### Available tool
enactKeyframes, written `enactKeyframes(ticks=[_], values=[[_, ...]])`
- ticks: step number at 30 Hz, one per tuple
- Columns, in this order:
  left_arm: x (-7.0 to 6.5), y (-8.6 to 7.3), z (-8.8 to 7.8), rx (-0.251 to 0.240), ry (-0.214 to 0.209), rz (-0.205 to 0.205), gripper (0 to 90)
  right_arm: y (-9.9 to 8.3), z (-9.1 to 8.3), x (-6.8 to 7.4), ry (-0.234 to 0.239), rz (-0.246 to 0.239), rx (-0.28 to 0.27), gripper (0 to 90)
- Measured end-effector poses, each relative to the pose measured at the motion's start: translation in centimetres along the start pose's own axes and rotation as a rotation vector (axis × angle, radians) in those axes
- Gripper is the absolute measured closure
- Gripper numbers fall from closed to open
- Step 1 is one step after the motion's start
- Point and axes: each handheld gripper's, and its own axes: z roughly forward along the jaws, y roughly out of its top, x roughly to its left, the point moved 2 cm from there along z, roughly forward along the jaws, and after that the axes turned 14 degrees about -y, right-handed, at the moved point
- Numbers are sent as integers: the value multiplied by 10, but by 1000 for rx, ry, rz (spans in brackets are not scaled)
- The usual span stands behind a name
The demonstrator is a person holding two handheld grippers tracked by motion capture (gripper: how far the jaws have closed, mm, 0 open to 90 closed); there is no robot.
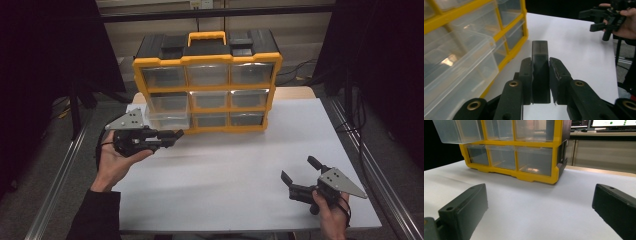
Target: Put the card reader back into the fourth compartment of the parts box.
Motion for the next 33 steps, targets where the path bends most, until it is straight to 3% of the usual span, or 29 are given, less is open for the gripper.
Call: enactKeyframes(ticks=[9,12,19,28,31,33], values=[[9,8,-17,-2,29,-11,737,-1,0,-1,-4,2,3,0],[13,11,-17,21,47,-12,737,-1,0,-1,-6,2,3,0],[27,19,-19,35,51,-30,737,-1,-1,-1,-10,-4,-1,0],[34,27,-24,48,63,-33,738,-1,-2,-1,-12,-3,0,0],[39,28,-25,26,36,-49,737,-1,-2,-1,-10,-5,1,0],[43,27,-26,18,47,-63,737,-1,-2,-1,-12,-5,2,0]])
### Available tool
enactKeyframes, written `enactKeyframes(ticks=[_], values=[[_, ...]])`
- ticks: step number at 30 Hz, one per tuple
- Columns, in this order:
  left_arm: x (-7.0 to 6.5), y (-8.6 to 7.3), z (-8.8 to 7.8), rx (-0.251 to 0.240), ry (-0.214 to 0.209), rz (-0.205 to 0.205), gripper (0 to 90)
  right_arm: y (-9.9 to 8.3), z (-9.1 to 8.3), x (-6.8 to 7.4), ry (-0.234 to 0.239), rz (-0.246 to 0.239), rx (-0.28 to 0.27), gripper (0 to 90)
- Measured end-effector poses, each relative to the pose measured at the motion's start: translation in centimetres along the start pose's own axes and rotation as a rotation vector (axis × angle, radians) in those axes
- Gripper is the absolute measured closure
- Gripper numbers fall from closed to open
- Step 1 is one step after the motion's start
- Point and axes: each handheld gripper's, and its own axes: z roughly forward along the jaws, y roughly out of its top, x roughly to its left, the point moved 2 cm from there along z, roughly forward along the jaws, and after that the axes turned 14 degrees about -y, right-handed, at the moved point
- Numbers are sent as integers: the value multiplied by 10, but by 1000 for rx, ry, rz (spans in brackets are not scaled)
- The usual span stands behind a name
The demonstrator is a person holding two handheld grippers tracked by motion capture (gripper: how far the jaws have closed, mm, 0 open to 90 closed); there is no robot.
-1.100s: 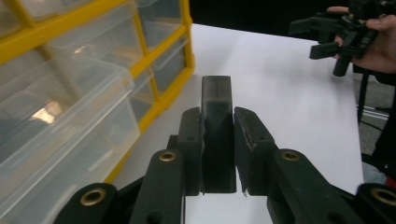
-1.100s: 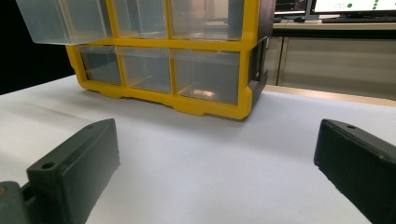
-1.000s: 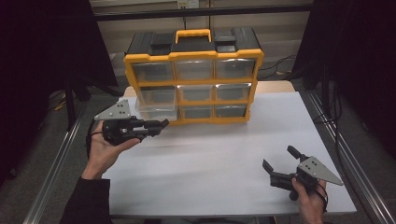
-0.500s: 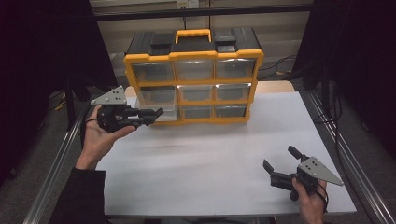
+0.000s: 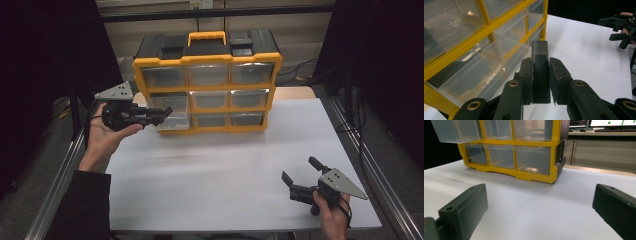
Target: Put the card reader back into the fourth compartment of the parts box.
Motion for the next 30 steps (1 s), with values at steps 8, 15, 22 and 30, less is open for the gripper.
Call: enactKeyframes(ticks=[8,15,22,30], values=[[-3,18,-4,53,32,35,737,0,0,0,0,-2,0,0],[10,25,-5,76,56,12,738,0,0,0,3,2,-1,0],[18,33,-3,104,71,5,737,0,1,1,7,-1,-1,0],[26,36,4,151,89,-2,737,0,0,1,10,0,-1,0]])
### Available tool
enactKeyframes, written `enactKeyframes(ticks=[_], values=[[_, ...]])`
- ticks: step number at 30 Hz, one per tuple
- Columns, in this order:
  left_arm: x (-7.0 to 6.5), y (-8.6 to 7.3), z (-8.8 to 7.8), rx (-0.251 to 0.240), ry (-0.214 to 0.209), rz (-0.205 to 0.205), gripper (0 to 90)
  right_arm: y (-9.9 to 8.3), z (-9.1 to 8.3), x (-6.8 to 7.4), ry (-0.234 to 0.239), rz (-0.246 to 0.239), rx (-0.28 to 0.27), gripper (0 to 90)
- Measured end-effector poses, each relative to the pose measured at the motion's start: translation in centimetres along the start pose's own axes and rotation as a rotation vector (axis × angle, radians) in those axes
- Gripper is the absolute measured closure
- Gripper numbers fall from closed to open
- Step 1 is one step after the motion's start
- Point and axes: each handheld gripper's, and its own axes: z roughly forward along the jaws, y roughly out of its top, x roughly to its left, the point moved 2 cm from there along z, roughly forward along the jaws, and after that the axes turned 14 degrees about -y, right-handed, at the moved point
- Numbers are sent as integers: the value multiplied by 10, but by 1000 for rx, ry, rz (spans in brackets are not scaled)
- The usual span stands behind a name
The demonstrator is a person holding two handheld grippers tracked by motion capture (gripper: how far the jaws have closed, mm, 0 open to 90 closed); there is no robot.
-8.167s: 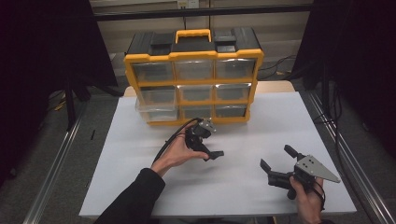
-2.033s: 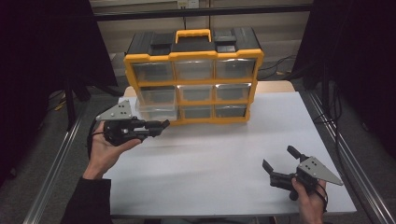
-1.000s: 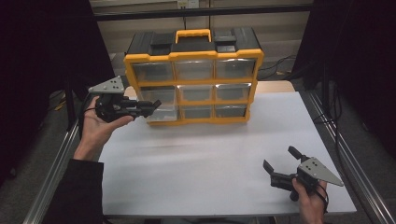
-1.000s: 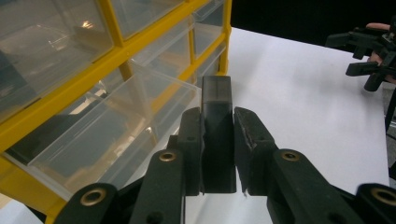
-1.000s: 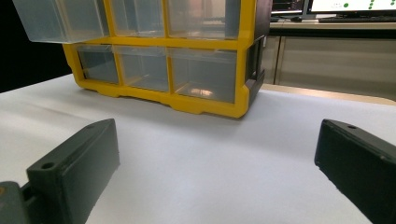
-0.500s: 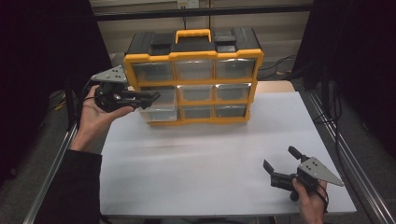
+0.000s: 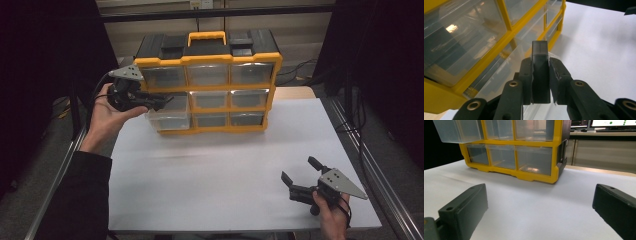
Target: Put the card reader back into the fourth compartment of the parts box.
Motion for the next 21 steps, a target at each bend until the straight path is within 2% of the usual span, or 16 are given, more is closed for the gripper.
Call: enactKeyframes(ticks=[3,5,8,11,14,21], values=[[1,-1,0,12,9,-8,738,0,0,0,-1,1,0,0],[1,-1,-3,-3,-2,-13,737,0,0,0,-1,-1,0,0],[2,-2,-3,31,18,-12,738,0,0,0,0,-4,-2,0],[5,-1,-4,39,20,-9,738,0,0,0,1,-5,0,0],[8,0,-2,75,51,-3,737,0,0,0,-3,-3,1,0],[15,8,0,92,68,-15,738,0,1,0,3,-6,0,0]])
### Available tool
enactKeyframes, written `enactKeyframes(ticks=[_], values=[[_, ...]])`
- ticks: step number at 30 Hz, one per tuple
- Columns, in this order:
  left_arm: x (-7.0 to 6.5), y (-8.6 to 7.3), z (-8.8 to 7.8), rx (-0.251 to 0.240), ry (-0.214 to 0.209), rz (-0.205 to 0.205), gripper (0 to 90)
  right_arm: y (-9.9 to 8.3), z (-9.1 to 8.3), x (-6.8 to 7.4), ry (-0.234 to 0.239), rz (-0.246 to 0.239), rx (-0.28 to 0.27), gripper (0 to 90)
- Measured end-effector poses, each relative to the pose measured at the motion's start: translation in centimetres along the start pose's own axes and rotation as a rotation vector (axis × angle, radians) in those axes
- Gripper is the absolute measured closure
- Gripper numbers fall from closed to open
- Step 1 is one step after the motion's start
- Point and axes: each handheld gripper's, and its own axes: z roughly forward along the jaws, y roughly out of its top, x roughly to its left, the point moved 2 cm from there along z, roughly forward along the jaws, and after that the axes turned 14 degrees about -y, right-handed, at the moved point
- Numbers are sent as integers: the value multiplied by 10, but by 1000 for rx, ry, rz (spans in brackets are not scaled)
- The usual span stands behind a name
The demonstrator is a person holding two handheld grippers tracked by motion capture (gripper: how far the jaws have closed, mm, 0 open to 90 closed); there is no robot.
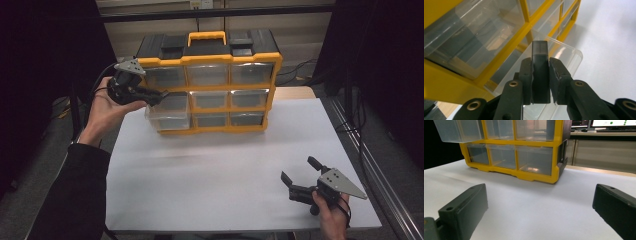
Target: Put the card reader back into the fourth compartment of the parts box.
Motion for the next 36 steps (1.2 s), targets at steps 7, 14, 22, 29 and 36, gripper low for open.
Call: enactKeyframes(ticks=[7,14,22,29,36], values=[[5,3,9,34,4,3,737,0,0,1,1,0,-1,0],[6,4,18,64,0,7,737,0,0,1,4,-3,3,0],[11,3,24,84,-12,-6,738,0,0,1,5,-2,2,0],[13,-3,30,95,-24,-18,737,0,0,1,5,-4,-1,0],[16,-8,37,107,-38,-25,737,0,0,1,5,-4,3,0]])
